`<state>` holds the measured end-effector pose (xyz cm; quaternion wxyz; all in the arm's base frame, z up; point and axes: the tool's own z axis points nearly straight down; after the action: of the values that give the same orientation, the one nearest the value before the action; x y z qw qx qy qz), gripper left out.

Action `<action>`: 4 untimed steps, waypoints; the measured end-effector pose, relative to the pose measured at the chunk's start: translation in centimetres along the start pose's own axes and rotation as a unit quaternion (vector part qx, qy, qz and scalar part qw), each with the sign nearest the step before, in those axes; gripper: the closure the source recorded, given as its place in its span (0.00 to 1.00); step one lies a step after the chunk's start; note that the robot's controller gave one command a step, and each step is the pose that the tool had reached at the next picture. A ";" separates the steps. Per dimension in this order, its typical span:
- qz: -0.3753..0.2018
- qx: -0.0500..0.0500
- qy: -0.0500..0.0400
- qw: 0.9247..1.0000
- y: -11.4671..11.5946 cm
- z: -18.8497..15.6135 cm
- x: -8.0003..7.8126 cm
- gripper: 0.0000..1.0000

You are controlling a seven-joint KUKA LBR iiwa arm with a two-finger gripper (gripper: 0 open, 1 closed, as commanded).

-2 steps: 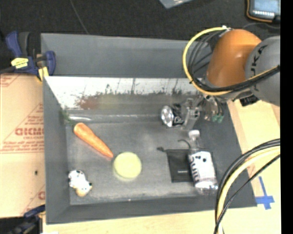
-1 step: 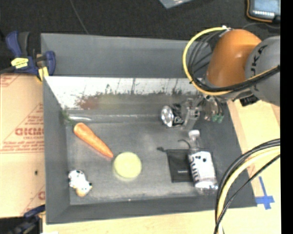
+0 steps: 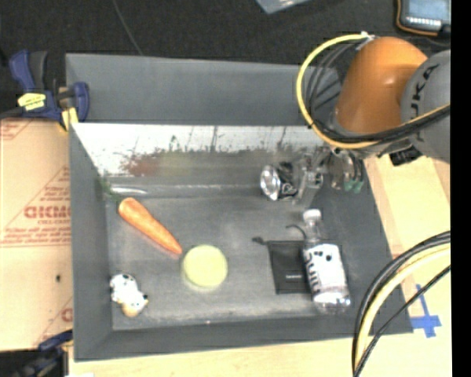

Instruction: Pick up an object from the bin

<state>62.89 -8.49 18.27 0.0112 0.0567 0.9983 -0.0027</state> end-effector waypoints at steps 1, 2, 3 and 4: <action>0.025 0.000 0.000 1.000 1.4 -10.2 -0.5 0.00; 0.033 0.000 -0.006 0.999 1.9 -13.6 -0.8 0.00; 0.027 0.000 -0.006 1.000 2.0 -8.8 -0.8 0.00; 0.021 0.001 -0.008 1.000 5.5 -2.6 0.5 0.00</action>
Offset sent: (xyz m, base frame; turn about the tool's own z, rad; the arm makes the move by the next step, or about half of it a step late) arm 0.0000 0.0000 0.0000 0.0000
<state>62.98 -2.91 20.81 0.0188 0.0772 0.9968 -0.0039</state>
